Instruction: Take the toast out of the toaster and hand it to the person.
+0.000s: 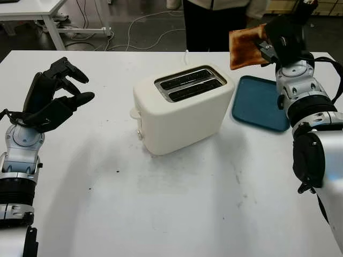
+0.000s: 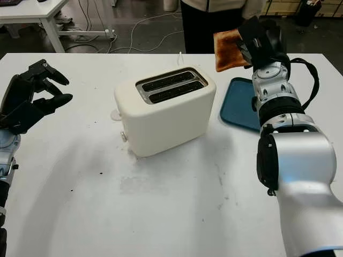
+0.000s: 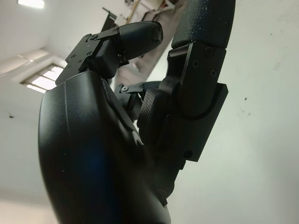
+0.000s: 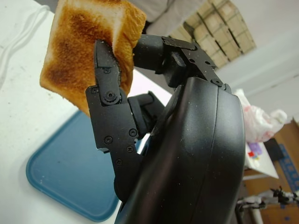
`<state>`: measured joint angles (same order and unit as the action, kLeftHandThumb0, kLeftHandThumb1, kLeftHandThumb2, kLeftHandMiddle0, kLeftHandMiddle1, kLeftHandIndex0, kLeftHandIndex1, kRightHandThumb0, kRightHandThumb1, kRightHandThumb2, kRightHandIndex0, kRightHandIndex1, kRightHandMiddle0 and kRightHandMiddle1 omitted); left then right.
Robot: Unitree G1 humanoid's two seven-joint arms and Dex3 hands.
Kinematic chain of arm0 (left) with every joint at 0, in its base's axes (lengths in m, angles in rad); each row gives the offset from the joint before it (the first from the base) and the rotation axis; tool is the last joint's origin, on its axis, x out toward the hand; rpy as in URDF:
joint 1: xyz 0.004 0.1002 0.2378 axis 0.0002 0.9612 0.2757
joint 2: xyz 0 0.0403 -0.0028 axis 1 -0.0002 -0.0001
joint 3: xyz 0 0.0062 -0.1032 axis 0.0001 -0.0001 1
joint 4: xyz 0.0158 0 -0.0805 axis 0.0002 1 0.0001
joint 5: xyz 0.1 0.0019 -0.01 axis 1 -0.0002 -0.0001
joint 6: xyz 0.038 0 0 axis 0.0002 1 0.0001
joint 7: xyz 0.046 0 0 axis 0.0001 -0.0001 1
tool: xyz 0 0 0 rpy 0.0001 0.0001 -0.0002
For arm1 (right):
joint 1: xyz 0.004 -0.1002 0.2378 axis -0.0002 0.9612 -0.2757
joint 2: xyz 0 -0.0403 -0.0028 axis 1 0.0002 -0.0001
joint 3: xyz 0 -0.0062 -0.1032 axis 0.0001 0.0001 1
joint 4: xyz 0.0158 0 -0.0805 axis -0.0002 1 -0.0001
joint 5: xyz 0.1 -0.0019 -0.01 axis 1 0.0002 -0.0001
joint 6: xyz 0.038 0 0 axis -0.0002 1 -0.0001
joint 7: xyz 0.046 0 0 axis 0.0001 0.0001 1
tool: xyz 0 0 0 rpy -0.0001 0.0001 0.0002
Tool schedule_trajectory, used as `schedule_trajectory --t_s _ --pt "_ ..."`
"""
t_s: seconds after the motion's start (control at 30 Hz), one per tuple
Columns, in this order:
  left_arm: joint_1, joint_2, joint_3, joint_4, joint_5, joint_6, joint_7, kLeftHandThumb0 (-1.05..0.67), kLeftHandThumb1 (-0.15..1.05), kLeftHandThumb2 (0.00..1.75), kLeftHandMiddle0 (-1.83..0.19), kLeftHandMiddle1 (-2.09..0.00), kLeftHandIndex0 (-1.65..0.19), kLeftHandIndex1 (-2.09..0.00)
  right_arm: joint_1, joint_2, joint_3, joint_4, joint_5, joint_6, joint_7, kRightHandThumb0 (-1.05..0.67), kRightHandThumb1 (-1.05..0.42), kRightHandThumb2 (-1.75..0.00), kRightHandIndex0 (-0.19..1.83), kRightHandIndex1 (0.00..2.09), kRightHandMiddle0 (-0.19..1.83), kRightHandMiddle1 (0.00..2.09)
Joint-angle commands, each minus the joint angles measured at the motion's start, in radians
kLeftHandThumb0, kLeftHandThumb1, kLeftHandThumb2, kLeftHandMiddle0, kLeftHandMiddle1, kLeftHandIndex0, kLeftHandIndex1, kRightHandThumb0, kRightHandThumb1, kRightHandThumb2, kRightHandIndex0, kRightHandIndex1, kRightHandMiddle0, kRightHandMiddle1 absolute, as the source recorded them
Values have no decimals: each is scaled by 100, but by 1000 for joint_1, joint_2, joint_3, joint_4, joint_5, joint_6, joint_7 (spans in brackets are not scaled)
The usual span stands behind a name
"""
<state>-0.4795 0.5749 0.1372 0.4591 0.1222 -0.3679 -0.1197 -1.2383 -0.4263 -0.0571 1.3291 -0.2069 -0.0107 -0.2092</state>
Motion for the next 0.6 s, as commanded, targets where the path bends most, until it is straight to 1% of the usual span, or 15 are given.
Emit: schedule_trajectory --t_s 0.0,0.17,0.2,0.27,0.37,0.4,0.47,0.57 --pt "9 1 5 -2 3 -4 6 -105 92 16 -51 -151 -38 -150 -3 -3 -1 2 -1 0 4 -39 -92 -21 87 175 54 175" --pt "10 0 8 -9 -7 5 -3 -105 92 16 -51 -151 -39 -151 -1 1 -17 1 11 -9 4 -38 -92 -20 88 175 54 175" --pt "10 -1 8 -7 -6 1 -1 -105 92 15 -51 -151 -39 -151 -1 2 -19 0 11 -12 5 -38 -92 -20 85 175 55 175" --pt "10 -1 8 -4 -4 -4 2 -105 92 15 -51 -151 -39 -150 -4 1 -12 1 3 -4 8 -39 -92 -21 84 175 55 175" --pt "11 3 5 -4 4 -3 5 -105 92 17 -51 -151 -38 -150 -2 -3 6 0 -15 -14 9 -39 -92 -21 88 175 53 175" --pt "11 3 6 -4 3 -2 4 -105 92 17 -51 -152 -38 -151 0 -4 16 0 -25 -21 2 -41 -92 -20 91 175 56 175" --pt "11 2 6 -3 0 -2 1 -105 92 17 -51 -152 -38 -151 -1 -2 14 1 -21 -19 -8 -42 -92 -19 89 175 59 175" --pt "9 3 7 4 -1 -9 2 -105 92 16 -51 -151 -38 -151 -2 -3 16 0 -21 -22 -3 -38 -92 -19 89 175 58 175"
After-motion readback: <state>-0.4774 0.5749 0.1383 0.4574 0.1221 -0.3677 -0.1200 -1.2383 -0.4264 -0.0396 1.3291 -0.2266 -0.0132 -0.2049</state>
